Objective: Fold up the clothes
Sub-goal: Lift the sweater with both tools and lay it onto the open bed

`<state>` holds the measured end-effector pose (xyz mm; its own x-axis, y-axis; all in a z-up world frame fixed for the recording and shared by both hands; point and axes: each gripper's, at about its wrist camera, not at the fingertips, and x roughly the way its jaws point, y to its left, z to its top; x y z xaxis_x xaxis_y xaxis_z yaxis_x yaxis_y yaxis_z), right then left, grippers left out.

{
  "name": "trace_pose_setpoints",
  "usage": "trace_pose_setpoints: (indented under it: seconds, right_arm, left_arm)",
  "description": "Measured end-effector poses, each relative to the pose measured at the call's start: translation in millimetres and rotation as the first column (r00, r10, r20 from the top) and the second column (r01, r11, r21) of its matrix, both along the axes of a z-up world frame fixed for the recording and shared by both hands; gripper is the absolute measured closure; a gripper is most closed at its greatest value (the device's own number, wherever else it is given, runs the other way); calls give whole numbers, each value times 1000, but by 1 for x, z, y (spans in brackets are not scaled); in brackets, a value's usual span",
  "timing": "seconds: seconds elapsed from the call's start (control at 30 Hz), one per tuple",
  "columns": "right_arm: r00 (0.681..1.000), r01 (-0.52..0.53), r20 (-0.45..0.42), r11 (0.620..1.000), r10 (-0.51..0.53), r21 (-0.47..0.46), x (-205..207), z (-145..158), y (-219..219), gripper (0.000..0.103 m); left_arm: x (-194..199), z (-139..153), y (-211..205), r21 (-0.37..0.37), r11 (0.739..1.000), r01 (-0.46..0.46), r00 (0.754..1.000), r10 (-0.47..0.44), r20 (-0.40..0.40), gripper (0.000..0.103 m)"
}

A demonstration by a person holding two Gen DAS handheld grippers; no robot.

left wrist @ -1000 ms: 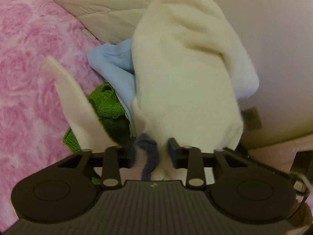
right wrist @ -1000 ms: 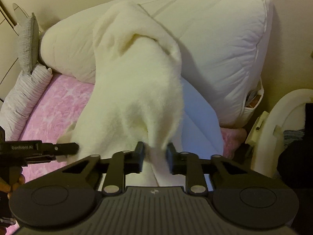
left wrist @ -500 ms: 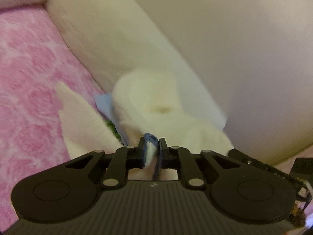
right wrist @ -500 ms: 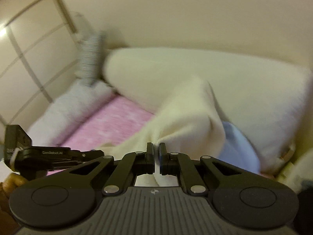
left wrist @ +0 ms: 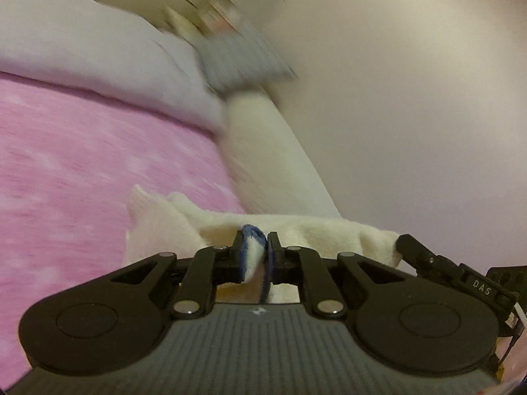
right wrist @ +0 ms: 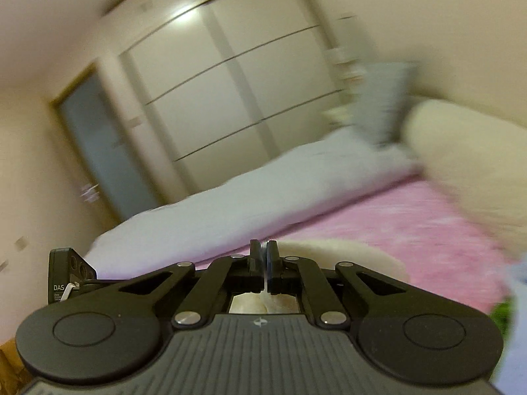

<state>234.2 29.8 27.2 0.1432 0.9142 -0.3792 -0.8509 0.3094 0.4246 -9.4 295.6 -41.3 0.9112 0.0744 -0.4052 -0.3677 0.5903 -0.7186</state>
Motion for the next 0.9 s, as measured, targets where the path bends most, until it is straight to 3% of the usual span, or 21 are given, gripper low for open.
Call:
trace_pose_setpoints:
  seconds: [0.17,0.2,0.27,0.33,0.4,0.47,0.5,0.57,0.63,0.73,0.9]
  right_arm:
    - [986,-168,-13,986,168,19,-95,6,79,99]
    - [980,-198,-25,980,198,-10,-112,2,96,98]
    - [968,-249,-70,959,241,-134,-146,-13,135,92]
    - [972,-235,-93,927,217,-292,-176,-34,166,71]
    - [971,-239,-116,887,210,-395,-201,-51,181,65]
    - [961,-276,-152,847,231,-455,-226,-64,189,62]
    - [956,-291,-167,829,240,-477,-237,-68,192,54]
    - [951,-307,-179,801,250,-513,-250,-74,191,50]
    - [949,-316,-181,777,259,-545,-261,-78,188,50]
    - [942,-332,-169,737,290,-588,-288,-85,182,47]
    - [932,-341,-126,710,339,-616,-303,-96,179,40]
  left_arm:
    - [-141,34,38,98,977,-188,980,193,-42,94]
    - [-162,37,46,137,966,-219,966,235,-109,93]
    - [-193,36,60,202,941,-271,906,320,-276,93]
    - [-220,26,73,226,924,-308,823,378,-423,92]
    - [-244,15,77,236,913,-334,741,409,-533,84]
    - [-262,5,74,235,910,-342,685,412,-601,66]
    - [-270,1,72,234,909,-345,656,412,-632,64]
    - [-292,-8,61,231,908,-349,606,407,-684,62]
    - [-292,-19,46,216,909,-357,589,398,-703,55]
    - [-299,-23,21,194,912,-361,589,385,-710,45]
    - [-305,-38,-10,211,912,-352,581,390,-714,40]
